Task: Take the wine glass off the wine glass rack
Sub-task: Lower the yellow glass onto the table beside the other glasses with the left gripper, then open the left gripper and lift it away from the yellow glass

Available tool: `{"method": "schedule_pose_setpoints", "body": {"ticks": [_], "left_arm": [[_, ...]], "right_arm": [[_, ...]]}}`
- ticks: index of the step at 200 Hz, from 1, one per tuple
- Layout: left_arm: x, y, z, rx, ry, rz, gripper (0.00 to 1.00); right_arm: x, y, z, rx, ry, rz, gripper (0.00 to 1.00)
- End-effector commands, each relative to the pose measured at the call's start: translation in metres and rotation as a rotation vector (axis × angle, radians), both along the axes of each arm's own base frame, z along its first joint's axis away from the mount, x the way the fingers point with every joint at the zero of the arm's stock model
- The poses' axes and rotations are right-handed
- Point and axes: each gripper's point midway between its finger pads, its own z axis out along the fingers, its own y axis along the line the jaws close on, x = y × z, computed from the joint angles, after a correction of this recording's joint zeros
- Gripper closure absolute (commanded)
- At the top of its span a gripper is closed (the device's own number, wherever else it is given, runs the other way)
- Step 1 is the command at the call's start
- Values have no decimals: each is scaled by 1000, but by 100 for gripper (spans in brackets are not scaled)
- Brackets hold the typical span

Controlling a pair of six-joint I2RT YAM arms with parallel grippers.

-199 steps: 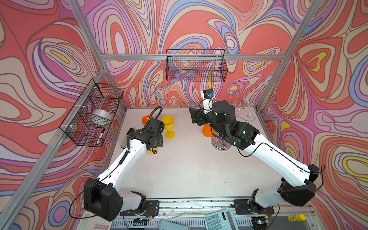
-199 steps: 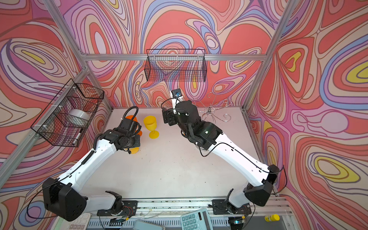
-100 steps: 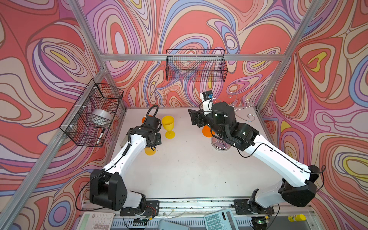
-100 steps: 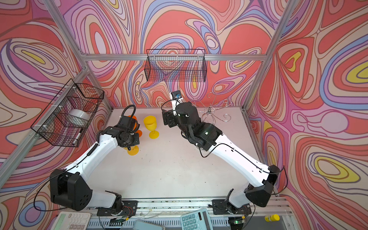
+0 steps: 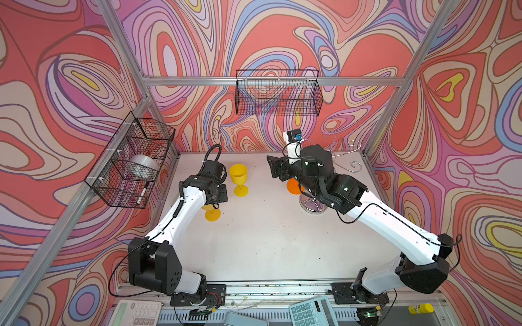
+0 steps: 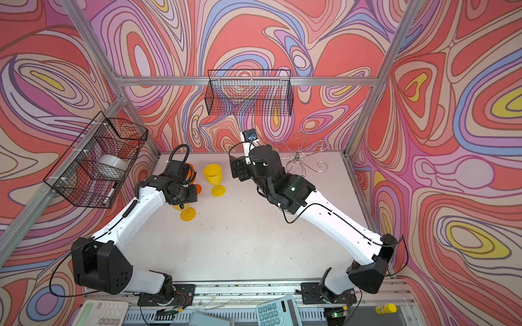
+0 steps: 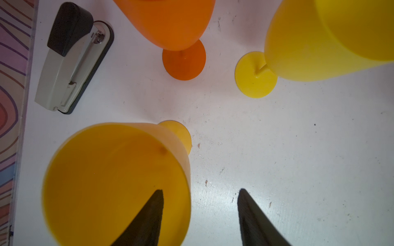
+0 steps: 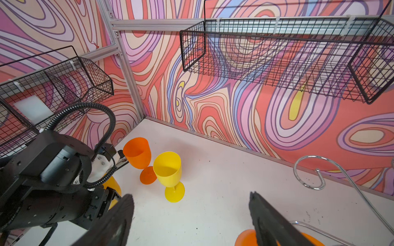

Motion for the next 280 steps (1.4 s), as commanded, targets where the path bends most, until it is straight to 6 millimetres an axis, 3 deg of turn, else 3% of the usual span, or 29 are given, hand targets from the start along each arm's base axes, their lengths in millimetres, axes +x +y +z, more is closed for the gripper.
{"method": "schedule_pose_setpoints", "body": {"ticks": [1,66,110,135,168,196,218,251,280], "left_arm": [[-1,2,14,2,-9,-10,32],[1,-3,57,-30,-112,-41,2],[-10,-2,96,-52,-206,-40,0],[-17,-6,122,-84,-278,-50,1],[-25,-57,142,-132,-352,-175,3],[-35,-119,141,-171,-353,-315,5],[-49,-160,137,-344,-349,-371,7],[-65,-189,131,-626,-336,-366,10],[-72,-205,122,-812,-310,-337,10]], "right_arm": [[-6,-4,15,41,-21,8,11],[-4,0,20,52,-18,14,9],[-3,0,26,60,-19,8,8],[1,-9,28,41,-17,-46,7],[7,-31,30,-17,-20,-162,8],[6,-57,34,-78,-32,-270,8],[-2,-79,41,-87,-44,-321,8],[-11,-100,45,-78,-41,-351,8],[-7,-104,35,-14,33,-289,7]]}}
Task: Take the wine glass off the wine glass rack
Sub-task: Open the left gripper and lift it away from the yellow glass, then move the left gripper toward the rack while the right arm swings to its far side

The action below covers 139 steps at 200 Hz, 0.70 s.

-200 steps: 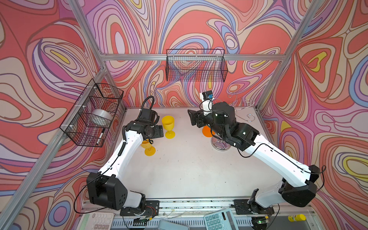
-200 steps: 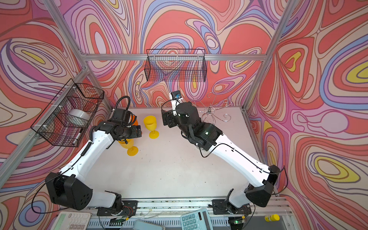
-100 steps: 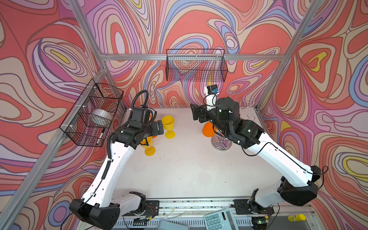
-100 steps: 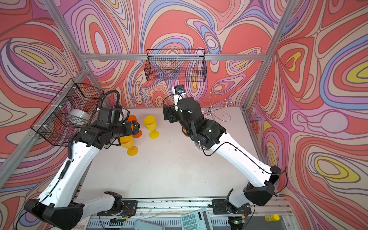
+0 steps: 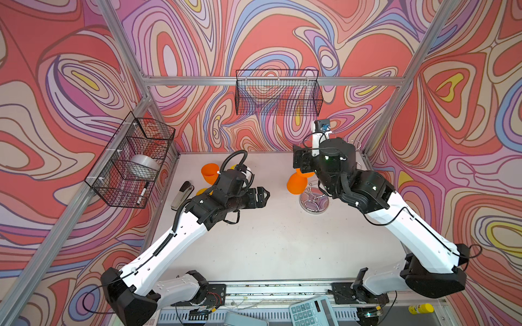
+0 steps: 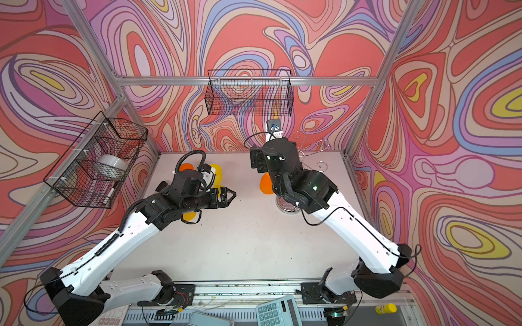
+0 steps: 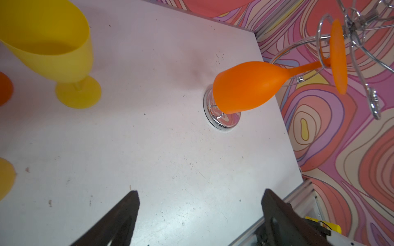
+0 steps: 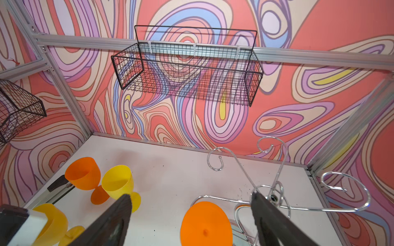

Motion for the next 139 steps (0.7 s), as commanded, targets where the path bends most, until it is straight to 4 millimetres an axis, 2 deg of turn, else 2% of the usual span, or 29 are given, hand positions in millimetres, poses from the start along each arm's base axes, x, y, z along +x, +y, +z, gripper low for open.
{"method": "schedule_pose_setpoints", "body": {"ticks": [1,27,49,73,98,139], "left_arm": [[-4,-25,23,-270,13,-15,10],[-6,-41,11,-464,86,-12,11],[-6,-47,-2,-548,140,24,11],[-10,-51,-6,-548,136,63,11],[-9,-52,-18,-623,165,122,10],[-4,-45,-37,-740,157,208,10]], "right_arm": [[2,-9,-12,44,64,26,7],[15,-9,-31,135,157,94,7],[23,-11,-39,177,210,115,8],[26,-16,-37,202,221,130,8],[27,-21,-33,220,222,142,8],[32,-23,-28,233,218,157,8]]}}
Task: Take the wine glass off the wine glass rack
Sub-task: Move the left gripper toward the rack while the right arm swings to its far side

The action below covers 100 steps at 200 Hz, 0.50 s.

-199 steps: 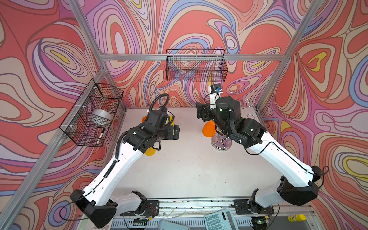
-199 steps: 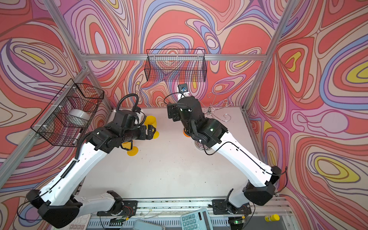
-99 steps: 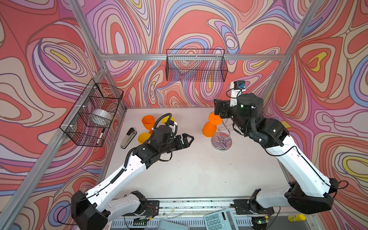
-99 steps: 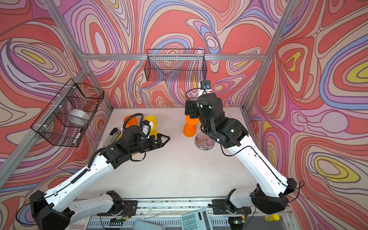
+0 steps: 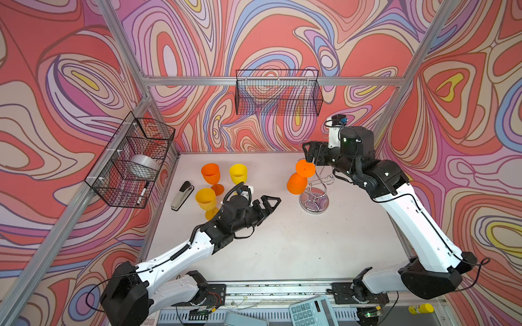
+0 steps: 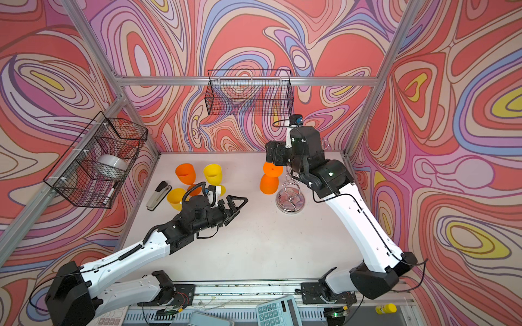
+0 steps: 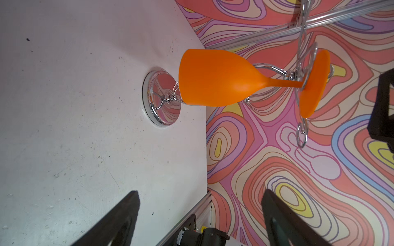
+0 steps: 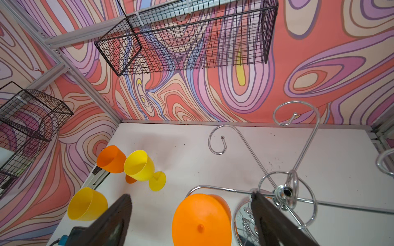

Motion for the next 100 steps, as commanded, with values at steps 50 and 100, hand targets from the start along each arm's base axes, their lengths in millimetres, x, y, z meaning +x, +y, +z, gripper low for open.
{"method": "schedule_pose_setpoints", "body": {"ticks": [50,100], "left_arm": [[16,0,3,-272,-65,110,8],[32,-14,-11,-486,-102,106,9]], "right_arm": [[4,1,10,94,8,81,7],[9,-7,12,163,20,115,8]]}}
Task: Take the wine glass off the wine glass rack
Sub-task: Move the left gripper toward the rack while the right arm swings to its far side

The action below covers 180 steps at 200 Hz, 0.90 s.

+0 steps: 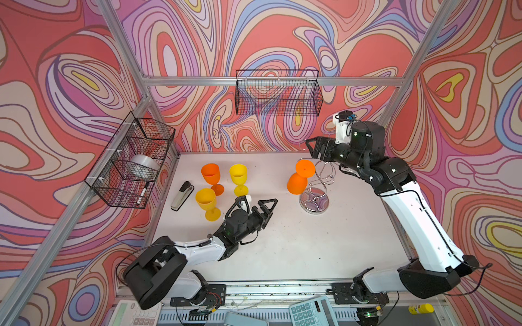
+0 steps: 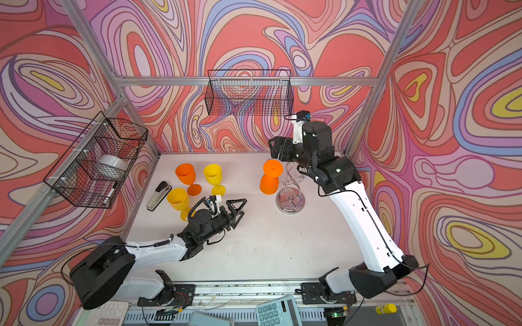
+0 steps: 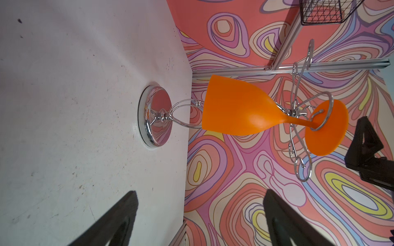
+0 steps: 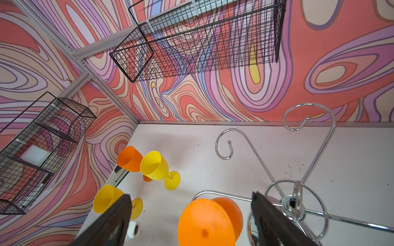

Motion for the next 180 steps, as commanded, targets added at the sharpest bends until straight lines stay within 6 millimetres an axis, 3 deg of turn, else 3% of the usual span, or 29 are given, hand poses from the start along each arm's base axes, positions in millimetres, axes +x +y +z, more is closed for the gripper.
{"method": "schedule_pose_setpoints", "body": {"ticks": [1,23,48,75,79,106,155,180], "left_arm": [[7,-6,40,-225,-107,4,9],[8,-21,45,-183,-172,-41,9],[14,-24,52,-175,-208,-27,9],[20,-30,44,-161,-200,-35,10],[24,-35,57,-183,-224,-39,10],[27,-41,69,-182,-270,-49,12],[25,-25,96,-177,-355,-9,18],[19,-21,116,-83,-391,-16,20]], "right_arm": [[0,3,5,58,-2,47,7],[3,1,4,62,9,52,8],[3,3,-1,37,35,69,8],[5,-1,-15,-42,88,64,14],[5,-2,-17,-52,92,60,15],[0,-8,-25,-101,113,52,22],[-6,-13,-33,-119,136,40,28],[-11,-16,-30,-121,137,36,29]]}}
